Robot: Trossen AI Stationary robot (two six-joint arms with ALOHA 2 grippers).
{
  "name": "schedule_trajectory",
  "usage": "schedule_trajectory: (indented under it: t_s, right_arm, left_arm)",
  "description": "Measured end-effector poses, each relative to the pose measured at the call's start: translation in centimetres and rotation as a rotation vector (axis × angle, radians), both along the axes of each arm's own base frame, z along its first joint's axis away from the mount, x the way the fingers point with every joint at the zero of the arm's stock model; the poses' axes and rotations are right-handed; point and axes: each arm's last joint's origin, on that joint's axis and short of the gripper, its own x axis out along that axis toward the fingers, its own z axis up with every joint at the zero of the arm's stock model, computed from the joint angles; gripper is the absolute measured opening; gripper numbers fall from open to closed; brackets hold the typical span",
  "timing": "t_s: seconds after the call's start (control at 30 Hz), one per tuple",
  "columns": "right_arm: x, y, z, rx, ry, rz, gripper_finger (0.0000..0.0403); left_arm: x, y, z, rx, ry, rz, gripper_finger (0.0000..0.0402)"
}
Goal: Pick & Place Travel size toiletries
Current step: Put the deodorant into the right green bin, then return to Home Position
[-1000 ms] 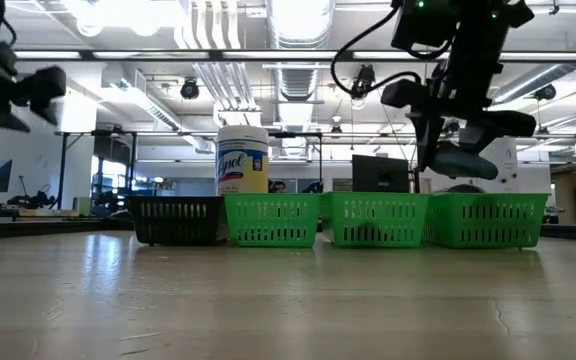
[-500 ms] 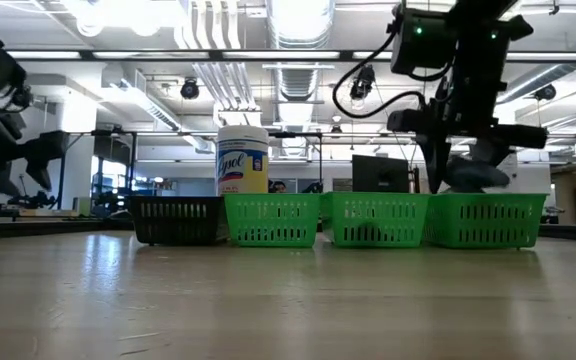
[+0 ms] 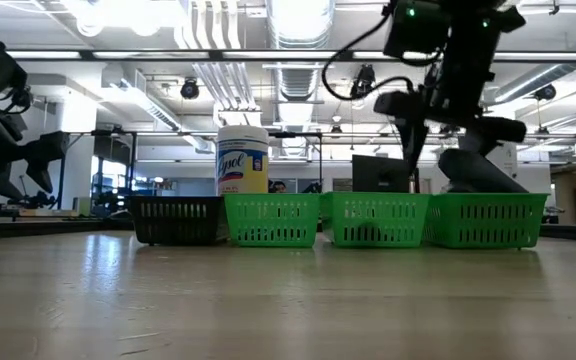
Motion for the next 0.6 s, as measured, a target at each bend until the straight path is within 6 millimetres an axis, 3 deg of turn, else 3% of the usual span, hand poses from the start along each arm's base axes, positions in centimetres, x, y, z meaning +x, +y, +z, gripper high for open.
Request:
schedule_trajectory:
  t_s: [0.23,0.33,0.43,0.5,0.6]
  right_arm:
    - [0.7,1.0,4.5,-0.132,0.003,0.114,0.0344]
    - [0.7,2.1,6.8,-0.129,-0.065,0.331,0.0351]
    - [1.1,3.1,8.3,-0.073,-0.291,0.58,0.0347]
    - [1.3,3.2,8.6,-0.094,-0.45,0.633,0.0339]
    - [1.7,2.1,9.4,-0.26,-0.635,0.628,0.0321]
  left_arm:
    - [0.0,0.0,0.0,0.0,0.002,0.0,0.0229]
    - [0.0,0.0,0.0,0.0,0.003,0.0,0.0229]
    - [0.0,0.0,0.0,-0.001,0.003,0.0,0.0229]
    - [0.0,0.0,0.0,-0.001,0.003,-0.001,0.0229]
    - [0.0,0.0,0.0,-0.001,0.003,-0.001,0.0229]
